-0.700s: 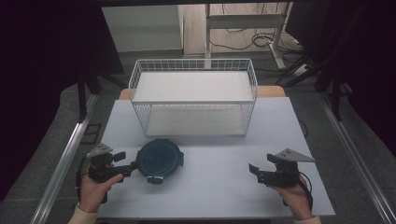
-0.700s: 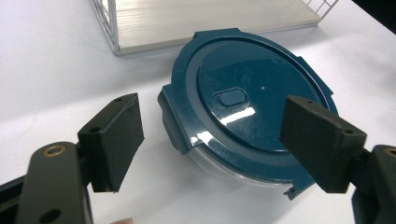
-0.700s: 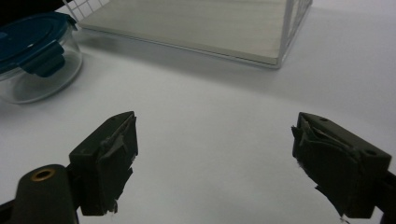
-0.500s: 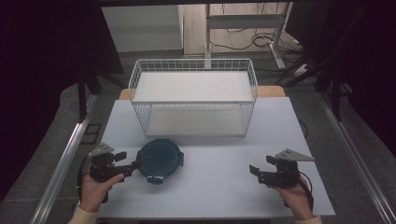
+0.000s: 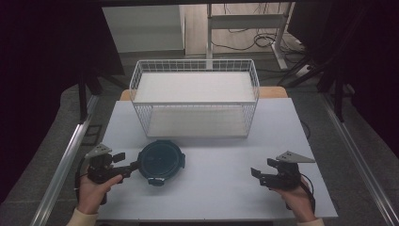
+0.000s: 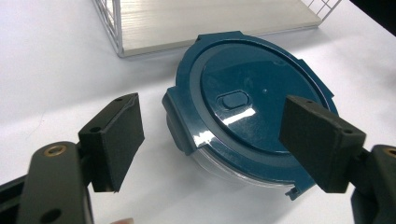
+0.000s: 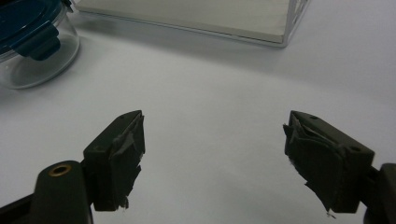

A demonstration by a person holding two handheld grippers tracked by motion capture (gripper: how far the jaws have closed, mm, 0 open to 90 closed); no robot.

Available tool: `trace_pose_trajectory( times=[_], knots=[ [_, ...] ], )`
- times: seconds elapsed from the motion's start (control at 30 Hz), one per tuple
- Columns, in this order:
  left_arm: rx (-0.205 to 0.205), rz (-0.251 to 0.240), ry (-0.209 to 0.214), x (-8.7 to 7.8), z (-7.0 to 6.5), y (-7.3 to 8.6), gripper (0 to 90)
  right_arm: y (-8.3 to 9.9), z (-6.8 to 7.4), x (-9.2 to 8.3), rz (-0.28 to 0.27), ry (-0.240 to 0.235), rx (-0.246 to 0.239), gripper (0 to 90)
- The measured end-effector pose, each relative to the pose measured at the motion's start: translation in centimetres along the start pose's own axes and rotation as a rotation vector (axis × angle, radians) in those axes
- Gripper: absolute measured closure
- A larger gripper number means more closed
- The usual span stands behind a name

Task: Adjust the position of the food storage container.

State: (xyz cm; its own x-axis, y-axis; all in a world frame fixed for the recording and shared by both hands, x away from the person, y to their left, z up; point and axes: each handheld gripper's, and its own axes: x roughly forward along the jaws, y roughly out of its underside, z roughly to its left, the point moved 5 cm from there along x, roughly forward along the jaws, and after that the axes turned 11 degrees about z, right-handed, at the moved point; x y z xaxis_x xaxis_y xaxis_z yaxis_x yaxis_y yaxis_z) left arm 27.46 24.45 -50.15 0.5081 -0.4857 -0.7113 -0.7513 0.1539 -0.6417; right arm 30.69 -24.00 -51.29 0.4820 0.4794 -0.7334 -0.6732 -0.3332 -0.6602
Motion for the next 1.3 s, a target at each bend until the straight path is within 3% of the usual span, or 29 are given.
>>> trace_pose_trajectory(
  times=[0.53, 0.63, 0.83, 0.93, 1.03, 1.3],
  knots=[
    [-0.018, 0.005, 0.009, -0.7, 0.4, -0.3, 27.6, 0.2, -0.2, 0.3, 0.02, 0.017, -0.015, 21.7],
    [-0.003, 0.057, -0.005, -0.6, 0.8, -0.1, 37.3, 0.3, -0.2, 0.4, 0.035, 0.012, -0.018, 22.3],
    [0.006, 0.104, -0.038, -0.2, 1.4, 0.2, 49.0, 0.4, -0.3, 0.5, 0.04, 0.016, -0.02, 22.3],
    [0.012, 0.116, -0.053, -0.1, 1.6, 0.3, 54.9, 0.4, -0.3, 0.5, 0.041, 0.019, -0.02, 22.2],
    [-0.001, 0.117, -0.066, 0.0, 2.3, 0.5, 66.8, 0.4, -0.5, 0.6, 0.047, 0.027, -0.018, 22.1],
    [-0.018, 0.135, -0.055, 0.7, 3.0, 0.9, 84.0, 0.4, -0.5, 0.5, 0.043, 0.036, -0.022, 22.2]
  ],
)
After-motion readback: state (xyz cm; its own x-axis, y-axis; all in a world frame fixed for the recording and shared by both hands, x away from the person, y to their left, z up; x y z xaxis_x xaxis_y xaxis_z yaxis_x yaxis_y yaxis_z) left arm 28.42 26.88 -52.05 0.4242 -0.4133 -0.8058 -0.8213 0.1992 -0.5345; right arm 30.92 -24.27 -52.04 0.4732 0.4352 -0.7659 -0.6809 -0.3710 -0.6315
